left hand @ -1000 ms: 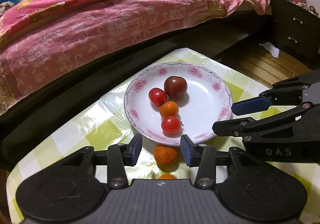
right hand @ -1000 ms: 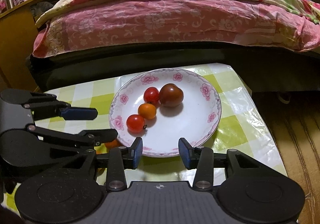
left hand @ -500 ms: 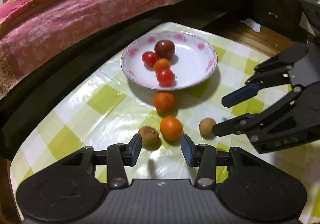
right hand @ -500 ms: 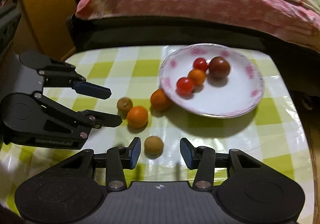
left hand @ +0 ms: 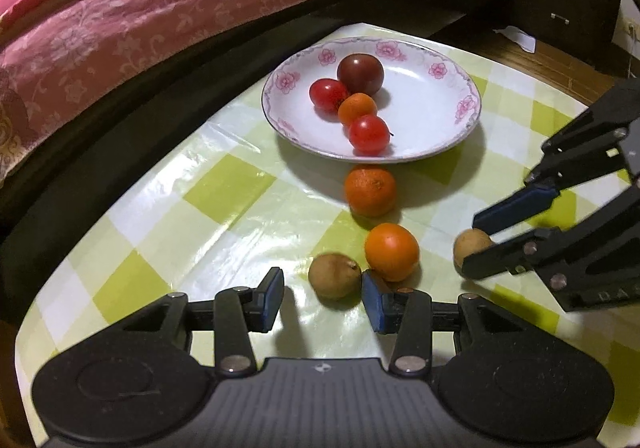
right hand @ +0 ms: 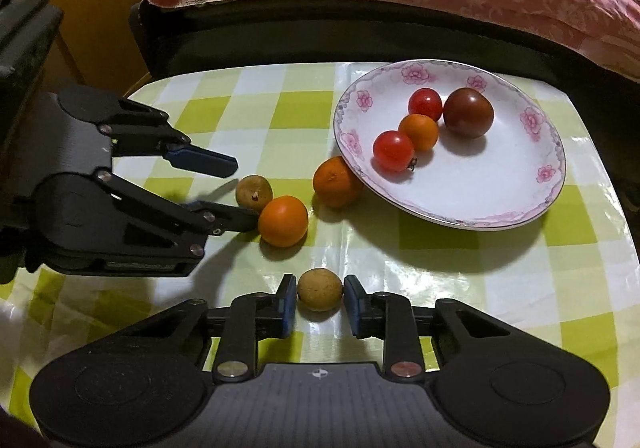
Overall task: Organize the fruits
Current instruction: 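Grasp a small brown fruit with the left tool while right tool holds the tan fruit, then carry both fruits over the plate while right tool releases the tan fruit, then lower the brown fruit into the plate and open the left tool, then move both tools back to the cloth toward two orange tangerines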
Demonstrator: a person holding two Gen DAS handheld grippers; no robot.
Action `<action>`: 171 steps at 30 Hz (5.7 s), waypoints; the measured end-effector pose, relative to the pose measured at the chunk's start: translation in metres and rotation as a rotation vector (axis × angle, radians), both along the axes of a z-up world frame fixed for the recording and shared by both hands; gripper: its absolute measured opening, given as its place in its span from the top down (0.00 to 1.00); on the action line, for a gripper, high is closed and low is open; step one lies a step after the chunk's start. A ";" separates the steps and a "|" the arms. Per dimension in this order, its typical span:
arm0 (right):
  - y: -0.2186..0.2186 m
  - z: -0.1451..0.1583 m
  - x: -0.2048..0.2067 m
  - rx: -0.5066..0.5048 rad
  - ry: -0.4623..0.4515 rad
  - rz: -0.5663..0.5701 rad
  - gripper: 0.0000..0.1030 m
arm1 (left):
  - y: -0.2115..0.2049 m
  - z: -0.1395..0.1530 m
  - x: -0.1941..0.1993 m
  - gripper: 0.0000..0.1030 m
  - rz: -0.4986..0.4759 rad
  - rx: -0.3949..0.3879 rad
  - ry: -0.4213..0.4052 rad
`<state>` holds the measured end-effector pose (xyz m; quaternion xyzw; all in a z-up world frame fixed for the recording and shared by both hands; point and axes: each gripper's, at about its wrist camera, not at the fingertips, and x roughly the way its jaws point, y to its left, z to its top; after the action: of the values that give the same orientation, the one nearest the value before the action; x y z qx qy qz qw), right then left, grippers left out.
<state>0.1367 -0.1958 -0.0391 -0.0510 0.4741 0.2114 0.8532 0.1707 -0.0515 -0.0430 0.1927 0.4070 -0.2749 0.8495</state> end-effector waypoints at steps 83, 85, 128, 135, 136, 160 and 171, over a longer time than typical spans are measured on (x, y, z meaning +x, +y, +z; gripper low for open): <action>-0.045 0.020 0.058 -0.022 -0.118 -0.216 0.80 | -0.064 0.025 0.047 0.66 0.072 -0.069 -0.038; -0.045 0.019 0.059 -0.023 -0.118 -0.216 0.80 | -0.065 0.024 0.048 0.65 0.074 -0.070 -0.039; -0.051 0.014 0.060 0.012 -0.105 -0.267 0.71 | -0.062 0.027 0.052 0.64 0.109 -0.115 -0.017; -0.050 0.019 0.057 0.014 -0.112 -0.265 0.71 | -0.061 0.030 0.051 0.63 0.113 -0.112 -0.027; -0.050 0.020 0.056 0.015 -0.113 -0.265 0.71 | -0.061 0.030 0.051 0.63 0.113 -0.112 -0.029; -0.032 0.030 0.038 0.025 -0.125 -0.212 0.68 | -0.042 0.042 0.035 0.60 0.109 -0.108 -0.056; -0.019 0.030 0.030 0.027 -0.116 -0.172 0.66 | -0.030 0.042 0.026 0.59 0.104 -0.094 -0.055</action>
<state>0.1667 -0.2147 -0.0086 -0.0109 0.4236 0.1402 0.8949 0.1964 -0.0812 -0.0009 0.1386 0.3798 -0.2437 0.8816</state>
